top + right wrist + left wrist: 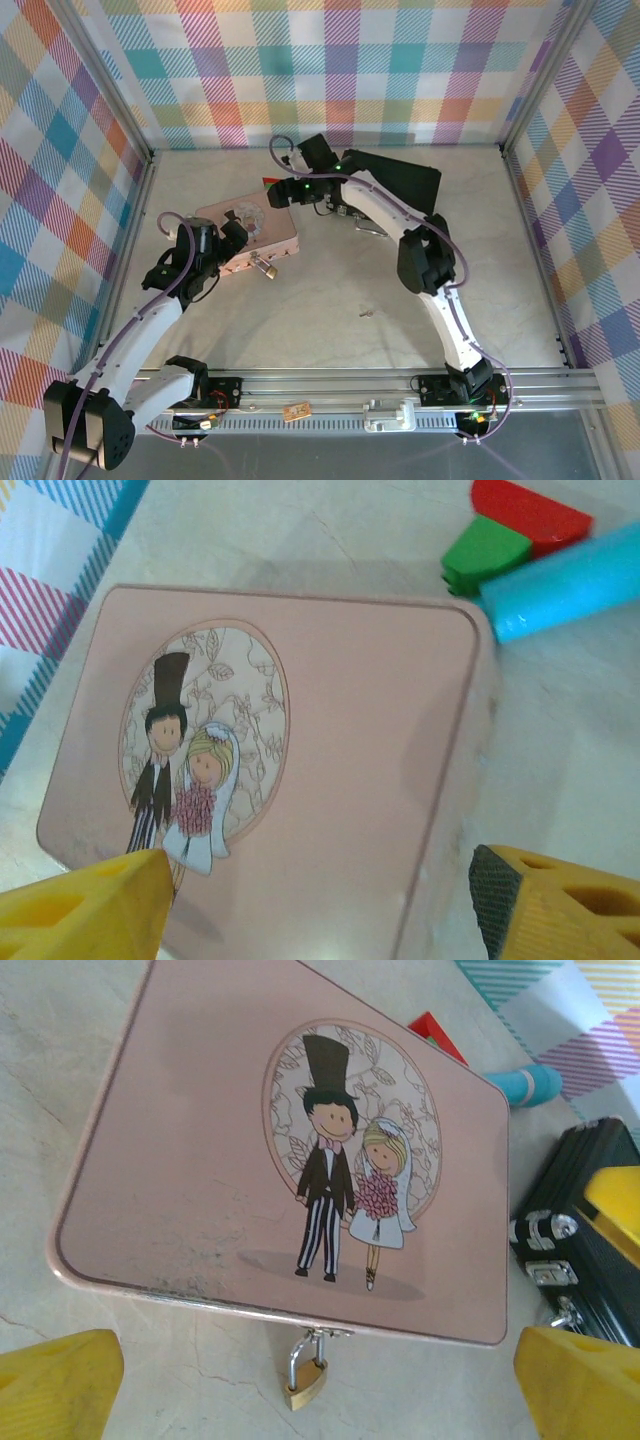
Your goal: Unlock the padlock with the key
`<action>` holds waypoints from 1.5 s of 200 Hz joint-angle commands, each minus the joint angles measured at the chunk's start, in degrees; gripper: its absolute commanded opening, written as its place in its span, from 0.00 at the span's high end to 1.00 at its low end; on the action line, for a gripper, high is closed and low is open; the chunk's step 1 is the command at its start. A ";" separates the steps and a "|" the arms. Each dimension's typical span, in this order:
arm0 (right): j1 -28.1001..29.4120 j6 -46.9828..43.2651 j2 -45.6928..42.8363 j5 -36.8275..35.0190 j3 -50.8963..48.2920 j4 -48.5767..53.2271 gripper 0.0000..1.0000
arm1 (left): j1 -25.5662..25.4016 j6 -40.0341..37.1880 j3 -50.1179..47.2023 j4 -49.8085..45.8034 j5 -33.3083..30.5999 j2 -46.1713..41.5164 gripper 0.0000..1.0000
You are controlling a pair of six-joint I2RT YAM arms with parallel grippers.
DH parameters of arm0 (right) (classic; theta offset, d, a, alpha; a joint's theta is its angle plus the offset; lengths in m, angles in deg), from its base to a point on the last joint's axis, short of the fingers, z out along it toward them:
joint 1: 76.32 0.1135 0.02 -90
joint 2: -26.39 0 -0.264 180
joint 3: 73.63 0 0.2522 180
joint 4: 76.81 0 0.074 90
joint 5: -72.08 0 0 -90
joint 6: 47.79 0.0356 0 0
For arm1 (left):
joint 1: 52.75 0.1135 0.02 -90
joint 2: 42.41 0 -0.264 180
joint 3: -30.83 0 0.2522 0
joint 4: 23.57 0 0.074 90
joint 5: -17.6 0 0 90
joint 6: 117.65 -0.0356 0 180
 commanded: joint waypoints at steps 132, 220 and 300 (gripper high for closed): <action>2.07 17.44 -47.80 -10.24 -73.89 3.26 0.51 | -12.74 -1.77 12.98 10.30 7.76 20.22 0.01; 4.20 12.43 -42.05 -10.29 -72.72 -5.08 0.59 | -14.70 -1.20 12.57 8.37 5.50 19.33 0.01; 7.01 15.17 -42.71 -10.77 -77.48 -4.57 0.61 | -14.79 -0.45 11.66 8.19 4.15 18.67 0.01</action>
